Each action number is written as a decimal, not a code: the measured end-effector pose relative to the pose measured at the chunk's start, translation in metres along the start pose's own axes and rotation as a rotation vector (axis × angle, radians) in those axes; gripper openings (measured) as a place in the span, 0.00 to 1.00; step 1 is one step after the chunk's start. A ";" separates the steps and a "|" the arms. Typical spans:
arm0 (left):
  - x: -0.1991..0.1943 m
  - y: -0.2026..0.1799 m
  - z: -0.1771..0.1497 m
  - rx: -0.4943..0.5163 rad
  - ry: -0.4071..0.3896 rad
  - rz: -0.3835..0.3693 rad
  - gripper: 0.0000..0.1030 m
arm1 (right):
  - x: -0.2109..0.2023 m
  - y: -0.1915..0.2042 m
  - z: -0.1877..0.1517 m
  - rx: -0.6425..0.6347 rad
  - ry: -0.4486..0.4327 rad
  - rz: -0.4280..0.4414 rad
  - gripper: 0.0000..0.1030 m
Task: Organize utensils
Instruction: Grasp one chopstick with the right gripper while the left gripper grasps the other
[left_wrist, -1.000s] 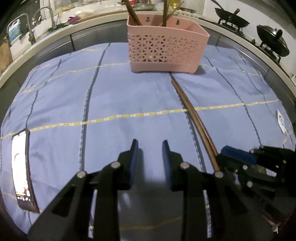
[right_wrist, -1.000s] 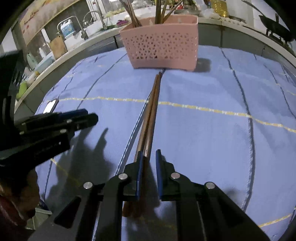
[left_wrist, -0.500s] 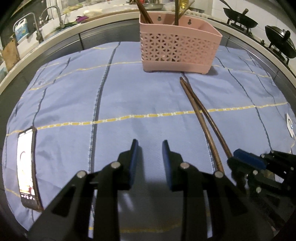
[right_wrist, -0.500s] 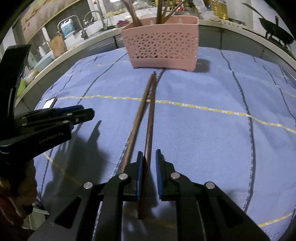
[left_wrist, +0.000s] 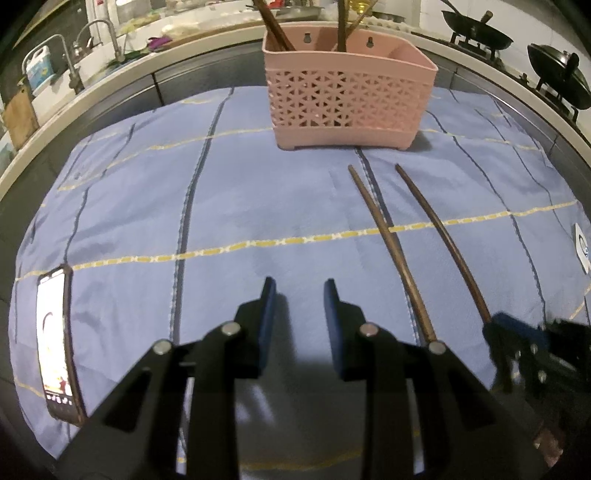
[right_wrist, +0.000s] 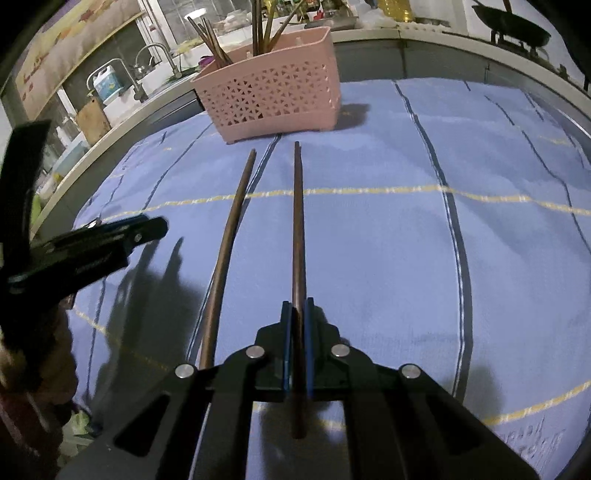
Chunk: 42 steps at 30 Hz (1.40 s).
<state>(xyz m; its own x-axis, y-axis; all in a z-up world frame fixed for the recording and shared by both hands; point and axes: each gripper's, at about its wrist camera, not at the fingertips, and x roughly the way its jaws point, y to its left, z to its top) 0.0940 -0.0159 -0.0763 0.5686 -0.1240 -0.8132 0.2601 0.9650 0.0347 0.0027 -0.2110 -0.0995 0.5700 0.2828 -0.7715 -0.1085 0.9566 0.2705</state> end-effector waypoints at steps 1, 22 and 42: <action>0.000 -0.001 0.001 0.002 0.001 0.001 0.24 | -0.001 0.000 -0.002 0.002 0.001 0.004 0.06; 0.027 -0.045 0.033 -0.011 0.101 -0.122 0.42 | -0.005 -0.024 -0.008 0.114 0.001 0.149 0.07; 0.020 -0.020 0.005 0.069 0.110 -0.108 0.21 | 0.023 -0.017 0.052 0.016 0.067 0.118 0.31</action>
<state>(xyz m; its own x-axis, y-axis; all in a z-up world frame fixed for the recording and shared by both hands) 0.1040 -0.0385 -0.0907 0.4467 -0.1967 -0.8728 0.3702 0.9287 -0.0199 0.0601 -0.2240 -0.0920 0.4985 0.3980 -0.7701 -0.1583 0.9152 0.3705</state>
